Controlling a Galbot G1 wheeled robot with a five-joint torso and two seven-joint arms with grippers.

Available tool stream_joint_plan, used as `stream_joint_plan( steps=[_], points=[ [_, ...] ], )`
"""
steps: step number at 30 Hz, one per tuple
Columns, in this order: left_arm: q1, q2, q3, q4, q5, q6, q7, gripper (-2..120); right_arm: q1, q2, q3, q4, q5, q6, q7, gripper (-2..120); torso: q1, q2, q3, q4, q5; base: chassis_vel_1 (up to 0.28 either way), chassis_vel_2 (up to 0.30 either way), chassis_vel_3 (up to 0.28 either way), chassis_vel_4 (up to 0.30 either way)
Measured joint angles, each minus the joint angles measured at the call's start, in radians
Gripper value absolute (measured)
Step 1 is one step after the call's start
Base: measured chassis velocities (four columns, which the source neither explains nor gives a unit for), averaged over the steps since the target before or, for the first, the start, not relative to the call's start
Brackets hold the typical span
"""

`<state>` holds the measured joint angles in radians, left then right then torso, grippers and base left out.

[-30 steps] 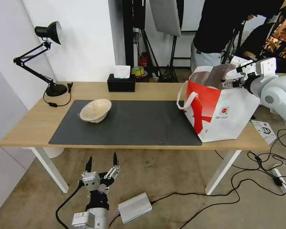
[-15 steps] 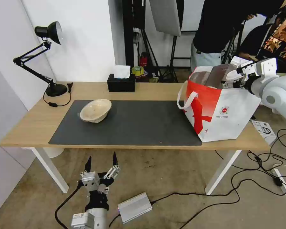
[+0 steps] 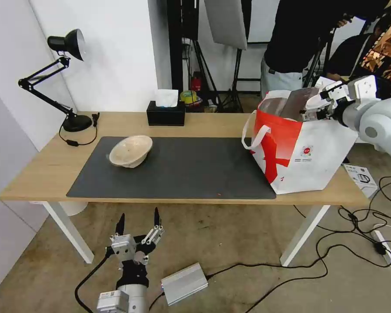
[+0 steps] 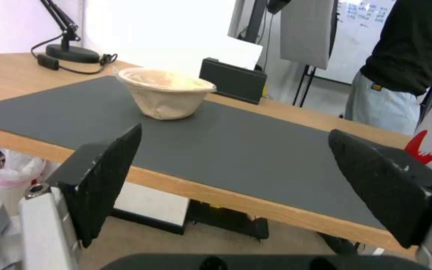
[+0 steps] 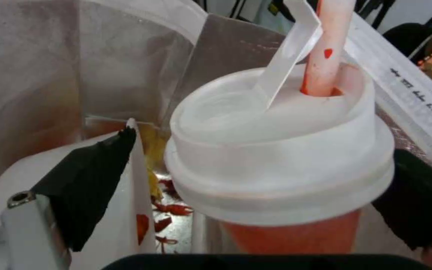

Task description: Pick up the trash from the table and place it into the takeout bag.

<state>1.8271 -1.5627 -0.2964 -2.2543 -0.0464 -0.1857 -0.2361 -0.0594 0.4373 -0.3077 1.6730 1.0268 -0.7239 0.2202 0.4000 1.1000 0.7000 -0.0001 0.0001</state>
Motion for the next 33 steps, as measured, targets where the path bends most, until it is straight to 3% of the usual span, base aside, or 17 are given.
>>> stream_joint_plan(
  steps=[9,13,17,33],
  points=[
    [-0.005,0.000,0.002,0.004,-0.001,0.000,0.000,100,0.078,0.005,-0.083,-0.021,-0.009,0.000,-0.040,100,0.000,0.000,0.000,0.0001,-0.0001,0.000,0.000,0.000,0.000],
    [-0.007,-0.001,0.004,0.007,-0.002,0.000,0.000,100,0.200,0.021,-0.205,-0.067,-0.078,0.000,-0.132,100,0.000,0.000,0.000,0.0002,-0.0001,0.000,0.000,0.000,0.000],
    [-0.007,-0.001,0.003,0.009,-0.004,0.000,0.000,100,0.245,0.038,-0.246,-0.089,-0.092,0.000,-0.151,100,0.000,0.000,0.000,0.0001,-0.0001,0.000,0.000,0.000,0.000],
    [-0.012,-0.003,0.003,0.018,-0.007,0.000,0.000,100,0.284,0.069,-0.273,-0.139,-0.265,0.002,-0.344,100,0.000,0.000,0.000,0.0002,-0.0001,0.000,0.000,0.000,0.000]
  ],
)
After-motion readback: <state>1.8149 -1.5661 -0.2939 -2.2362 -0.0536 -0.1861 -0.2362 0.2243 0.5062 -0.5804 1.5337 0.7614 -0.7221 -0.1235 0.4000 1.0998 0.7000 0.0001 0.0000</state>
